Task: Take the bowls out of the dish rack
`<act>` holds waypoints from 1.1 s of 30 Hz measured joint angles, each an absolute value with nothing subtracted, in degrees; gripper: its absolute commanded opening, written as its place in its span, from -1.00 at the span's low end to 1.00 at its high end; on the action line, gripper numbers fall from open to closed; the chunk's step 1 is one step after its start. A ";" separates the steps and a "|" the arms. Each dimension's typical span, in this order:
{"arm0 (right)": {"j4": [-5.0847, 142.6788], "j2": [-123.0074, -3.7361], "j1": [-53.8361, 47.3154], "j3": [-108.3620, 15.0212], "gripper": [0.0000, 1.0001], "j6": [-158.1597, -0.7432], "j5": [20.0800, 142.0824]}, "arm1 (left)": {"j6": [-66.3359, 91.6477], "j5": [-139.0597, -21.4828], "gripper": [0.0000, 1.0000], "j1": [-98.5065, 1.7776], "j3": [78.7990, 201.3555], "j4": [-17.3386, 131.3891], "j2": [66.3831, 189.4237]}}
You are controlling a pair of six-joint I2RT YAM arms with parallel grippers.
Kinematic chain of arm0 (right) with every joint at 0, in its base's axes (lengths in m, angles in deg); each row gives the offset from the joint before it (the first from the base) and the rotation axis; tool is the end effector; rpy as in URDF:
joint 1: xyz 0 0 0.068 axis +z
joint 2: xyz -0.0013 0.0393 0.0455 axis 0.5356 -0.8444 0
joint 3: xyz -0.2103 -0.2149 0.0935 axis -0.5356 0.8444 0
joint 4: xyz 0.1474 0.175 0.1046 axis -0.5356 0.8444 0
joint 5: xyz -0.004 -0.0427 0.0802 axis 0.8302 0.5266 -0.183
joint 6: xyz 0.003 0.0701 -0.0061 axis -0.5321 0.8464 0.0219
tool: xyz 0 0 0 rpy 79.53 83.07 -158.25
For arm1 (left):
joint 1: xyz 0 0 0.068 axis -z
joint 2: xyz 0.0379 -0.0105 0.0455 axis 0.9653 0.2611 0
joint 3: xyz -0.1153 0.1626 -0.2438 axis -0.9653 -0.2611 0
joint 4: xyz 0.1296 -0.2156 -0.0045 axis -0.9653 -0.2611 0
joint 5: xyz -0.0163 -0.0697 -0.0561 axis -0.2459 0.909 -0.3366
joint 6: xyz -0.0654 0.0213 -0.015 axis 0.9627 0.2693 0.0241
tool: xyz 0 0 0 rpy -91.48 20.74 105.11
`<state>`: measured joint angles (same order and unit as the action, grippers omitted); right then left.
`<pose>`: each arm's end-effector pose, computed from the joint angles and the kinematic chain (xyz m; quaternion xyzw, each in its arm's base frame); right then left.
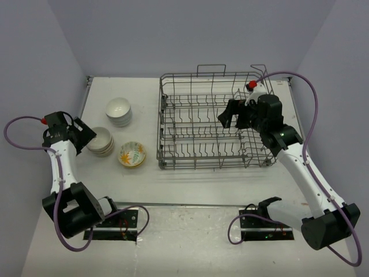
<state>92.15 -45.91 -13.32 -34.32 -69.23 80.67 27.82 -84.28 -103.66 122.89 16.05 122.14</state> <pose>0.2221 0.0852 0.3935 -0.0529 0.8371 0.2237 0.4963 0.2065 0.1085 0.2945 -0.4320 0.8452 -0.0296 0.3133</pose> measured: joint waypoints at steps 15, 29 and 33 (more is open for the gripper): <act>97.39 -33.36 -13.32 -36.55 0.98 -69.23 87.20 | 22.44 -100.39 1.00 -78.42 140.40 8.31 107.37; 112.60 -8.11 -10.17 -43.39 0.98 -73.05 101.06 | 17.76 -112.80 1.00 -67.51 134.93 8.11 82.15; 116.52 -3.87 -10.17 -42.48 0.98 -73.49 103.51 | 17.72 -112.65 1.00 -66.70 131.85 8.97 76.55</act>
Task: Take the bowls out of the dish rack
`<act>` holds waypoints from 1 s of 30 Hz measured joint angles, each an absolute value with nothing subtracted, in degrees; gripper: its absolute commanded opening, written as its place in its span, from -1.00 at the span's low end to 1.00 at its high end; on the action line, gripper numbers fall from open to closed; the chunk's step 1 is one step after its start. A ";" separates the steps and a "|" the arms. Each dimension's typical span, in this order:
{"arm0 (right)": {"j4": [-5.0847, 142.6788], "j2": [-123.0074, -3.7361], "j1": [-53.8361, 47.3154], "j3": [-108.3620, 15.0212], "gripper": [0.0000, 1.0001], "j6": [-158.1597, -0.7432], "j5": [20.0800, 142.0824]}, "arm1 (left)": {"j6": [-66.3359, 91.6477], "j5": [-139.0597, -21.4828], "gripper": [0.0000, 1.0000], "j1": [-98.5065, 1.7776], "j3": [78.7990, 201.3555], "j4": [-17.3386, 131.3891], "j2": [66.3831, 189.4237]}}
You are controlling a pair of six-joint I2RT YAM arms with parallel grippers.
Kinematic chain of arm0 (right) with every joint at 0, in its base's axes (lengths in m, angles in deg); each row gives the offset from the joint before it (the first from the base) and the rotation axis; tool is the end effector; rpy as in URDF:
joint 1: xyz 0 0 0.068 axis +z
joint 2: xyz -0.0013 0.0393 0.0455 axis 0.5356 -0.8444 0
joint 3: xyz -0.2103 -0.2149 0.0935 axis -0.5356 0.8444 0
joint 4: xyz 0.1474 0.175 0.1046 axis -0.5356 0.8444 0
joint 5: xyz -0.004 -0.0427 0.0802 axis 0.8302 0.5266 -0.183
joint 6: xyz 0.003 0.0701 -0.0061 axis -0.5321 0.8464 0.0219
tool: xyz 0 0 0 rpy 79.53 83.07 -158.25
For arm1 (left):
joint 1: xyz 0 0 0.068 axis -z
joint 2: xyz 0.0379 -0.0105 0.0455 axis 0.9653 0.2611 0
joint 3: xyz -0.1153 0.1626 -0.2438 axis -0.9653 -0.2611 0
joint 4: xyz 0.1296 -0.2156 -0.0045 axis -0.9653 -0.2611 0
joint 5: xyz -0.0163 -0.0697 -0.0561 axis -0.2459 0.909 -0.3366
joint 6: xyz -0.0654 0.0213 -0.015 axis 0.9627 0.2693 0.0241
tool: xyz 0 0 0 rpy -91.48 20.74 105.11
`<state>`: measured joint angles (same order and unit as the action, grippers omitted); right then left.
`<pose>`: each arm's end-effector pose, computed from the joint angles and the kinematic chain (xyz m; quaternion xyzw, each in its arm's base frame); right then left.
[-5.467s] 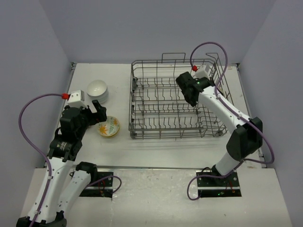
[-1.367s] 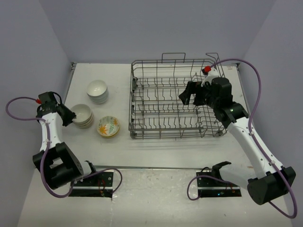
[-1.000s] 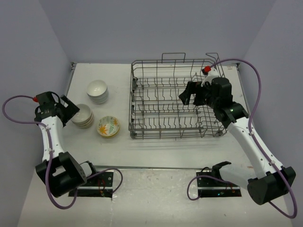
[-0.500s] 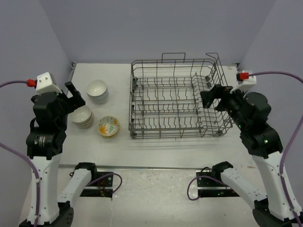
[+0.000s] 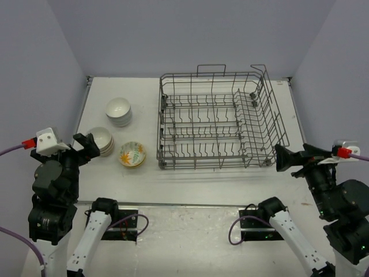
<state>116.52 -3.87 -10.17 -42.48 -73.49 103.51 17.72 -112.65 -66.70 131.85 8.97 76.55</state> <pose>-0.0230 -0.0254 0.4479 0.0351 0.6969 0.1280 0.7048 0.0100 0.0222 0.4217 -0.1931 0.7148 0.0112 0.6721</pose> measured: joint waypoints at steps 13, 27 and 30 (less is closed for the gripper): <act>119.38 1.11 -10.17 -37.80 0.98 -73.91 104.19 | 17.74 -112.35 1.00 -66.11 122.76 9.99 67.26; 115.45 1.09 -10.17 -32.92 0.98 -74.12 104.32 | 17.94 -112.39 1.00 -66.11 122.30 11.15 68.68; 114.90 1.07 -10.15 -32.62 0.98 -74.08 104.36 | 17.96 -112.37 1.00 -66.11 122.30 11.15 69.32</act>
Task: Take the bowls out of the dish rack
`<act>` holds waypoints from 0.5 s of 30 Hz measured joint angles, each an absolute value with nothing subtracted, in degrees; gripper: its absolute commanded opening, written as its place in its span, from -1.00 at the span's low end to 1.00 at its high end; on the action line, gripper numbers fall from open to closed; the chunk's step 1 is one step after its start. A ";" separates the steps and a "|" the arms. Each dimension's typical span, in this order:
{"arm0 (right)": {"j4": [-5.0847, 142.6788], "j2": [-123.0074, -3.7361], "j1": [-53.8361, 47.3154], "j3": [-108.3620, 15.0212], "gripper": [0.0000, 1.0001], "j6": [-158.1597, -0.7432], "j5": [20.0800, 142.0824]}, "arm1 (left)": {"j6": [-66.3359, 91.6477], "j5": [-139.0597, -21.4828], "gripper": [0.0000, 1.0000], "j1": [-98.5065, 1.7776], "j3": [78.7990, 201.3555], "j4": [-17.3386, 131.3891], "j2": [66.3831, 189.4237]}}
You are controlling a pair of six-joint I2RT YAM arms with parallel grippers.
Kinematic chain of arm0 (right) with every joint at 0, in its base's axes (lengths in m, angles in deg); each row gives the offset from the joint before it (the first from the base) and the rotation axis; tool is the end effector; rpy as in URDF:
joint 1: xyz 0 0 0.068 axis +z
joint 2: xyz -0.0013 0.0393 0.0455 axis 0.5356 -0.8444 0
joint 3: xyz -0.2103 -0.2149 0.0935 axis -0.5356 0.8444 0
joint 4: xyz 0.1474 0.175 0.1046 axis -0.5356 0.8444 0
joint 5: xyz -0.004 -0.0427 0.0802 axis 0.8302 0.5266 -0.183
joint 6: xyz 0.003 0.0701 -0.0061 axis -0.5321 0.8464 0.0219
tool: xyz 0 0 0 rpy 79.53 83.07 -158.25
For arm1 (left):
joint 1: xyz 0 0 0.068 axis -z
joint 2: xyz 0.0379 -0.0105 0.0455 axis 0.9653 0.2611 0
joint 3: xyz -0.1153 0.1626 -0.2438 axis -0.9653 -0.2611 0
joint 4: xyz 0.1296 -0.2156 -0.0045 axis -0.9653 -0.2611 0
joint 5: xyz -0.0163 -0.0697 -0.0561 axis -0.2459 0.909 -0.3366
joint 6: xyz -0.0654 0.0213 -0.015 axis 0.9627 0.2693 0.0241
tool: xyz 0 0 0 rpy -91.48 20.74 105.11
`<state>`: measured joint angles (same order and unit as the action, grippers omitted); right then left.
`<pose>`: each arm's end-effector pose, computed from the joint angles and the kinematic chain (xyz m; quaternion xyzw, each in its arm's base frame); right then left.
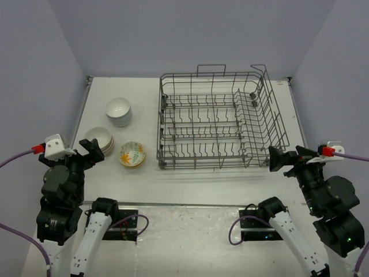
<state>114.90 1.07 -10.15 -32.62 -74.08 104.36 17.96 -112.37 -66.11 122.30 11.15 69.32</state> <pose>-0.0140 -0.0226 0.4056 0.0321 0.7167 0.1108 0.6878 0.0046 0.0227 0.3792 -0.1893 0.7166 0.0049 0.6713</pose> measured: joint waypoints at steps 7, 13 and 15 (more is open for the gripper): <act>113.13 1.04 -10.17 -31.57 0.98 -73.91 104.58 | 17.96 -112.37 1.00 -66.11 122.30 11.13 70.28; 112.74 0.82 -10.15 -30.56 0.98 -73.86 104.75 | 17.96 -112.26 1.00 -66.11 122.30 11.15 71.13; 112.69 0.78 -10.17 -30.56 0.98 -73.80 104.80 | 17.96 -112.11 1.00 -66.11 122.30 11.15 71.57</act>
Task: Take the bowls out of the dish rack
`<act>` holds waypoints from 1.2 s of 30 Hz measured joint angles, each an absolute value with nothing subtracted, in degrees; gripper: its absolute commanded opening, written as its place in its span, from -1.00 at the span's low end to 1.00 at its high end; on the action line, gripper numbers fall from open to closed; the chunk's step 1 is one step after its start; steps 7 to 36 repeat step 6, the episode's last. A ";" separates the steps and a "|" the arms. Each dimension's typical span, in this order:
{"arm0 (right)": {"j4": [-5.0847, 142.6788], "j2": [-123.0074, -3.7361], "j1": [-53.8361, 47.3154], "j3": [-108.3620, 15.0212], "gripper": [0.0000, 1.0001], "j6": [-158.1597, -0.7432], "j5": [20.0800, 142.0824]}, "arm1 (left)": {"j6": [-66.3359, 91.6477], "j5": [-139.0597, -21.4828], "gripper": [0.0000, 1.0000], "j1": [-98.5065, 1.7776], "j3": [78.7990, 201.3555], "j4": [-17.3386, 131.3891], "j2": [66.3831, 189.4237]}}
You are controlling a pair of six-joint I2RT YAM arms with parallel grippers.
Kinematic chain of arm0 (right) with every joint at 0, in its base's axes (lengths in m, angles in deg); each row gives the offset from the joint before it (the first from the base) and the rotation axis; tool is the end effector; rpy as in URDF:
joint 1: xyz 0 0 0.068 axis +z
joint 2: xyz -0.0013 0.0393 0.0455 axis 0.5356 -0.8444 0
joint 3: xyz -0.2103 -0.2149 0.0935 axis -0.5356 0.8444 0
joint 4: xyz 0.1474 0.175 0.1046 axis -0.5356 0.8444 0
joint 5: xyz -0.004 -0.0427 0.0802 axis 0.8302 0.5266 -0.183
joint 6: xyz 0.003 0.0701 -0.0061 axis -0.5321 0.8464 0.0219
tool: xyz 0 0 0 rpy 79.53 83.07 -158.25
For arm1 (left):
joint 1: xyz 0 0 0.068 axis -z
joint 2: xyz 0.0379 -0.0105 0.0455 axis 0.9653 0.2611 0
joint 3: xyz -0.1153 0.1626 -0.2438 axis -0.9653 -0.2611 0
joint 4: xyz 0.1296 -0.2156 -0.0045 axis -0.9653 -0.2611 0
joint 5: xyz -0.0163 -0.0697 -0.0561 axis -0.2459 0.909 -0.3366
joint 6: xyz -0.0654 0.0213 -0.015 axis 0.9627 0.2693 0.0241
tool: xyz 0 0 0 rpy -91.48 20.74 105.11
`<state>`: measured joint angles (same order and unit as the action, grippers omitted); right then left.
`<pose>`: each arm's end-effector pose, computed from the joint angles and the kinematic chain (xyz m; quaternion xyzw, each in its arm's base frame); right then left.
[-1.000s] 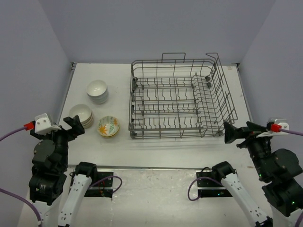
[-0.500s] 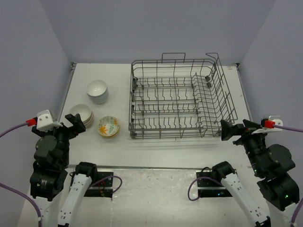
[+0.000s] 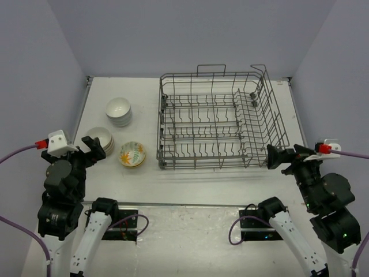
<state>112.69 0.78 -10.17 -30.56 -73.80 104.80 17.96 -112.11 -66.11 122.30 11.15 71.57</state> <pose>-0.0057 -0.0197 0.4015 0.0365 0.7173 0.1092 0.6872 0.0150 0.0208 0.3797 -0.1857 0.7300 0.0090 0.6577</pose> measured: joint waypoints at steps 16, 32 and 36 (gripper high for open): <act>112.36 0.56 -10.17 -30.48 0.98 -73.16 105.67 | 17.96 -111.71 1.00 -66.11 122.30 11.20 72.27; 112.36 0.56 -10.17 -30.48 0.98 -73.16 105.67 | 17.96 -111.71 1.00 -66.11 122.30 11.20 72.27; 112.36 0.56 -10.17 -30.48 0.98 -73.16 105.67 | 17.96 -111.71 1.00 -66.11 122.30 11.20 72.27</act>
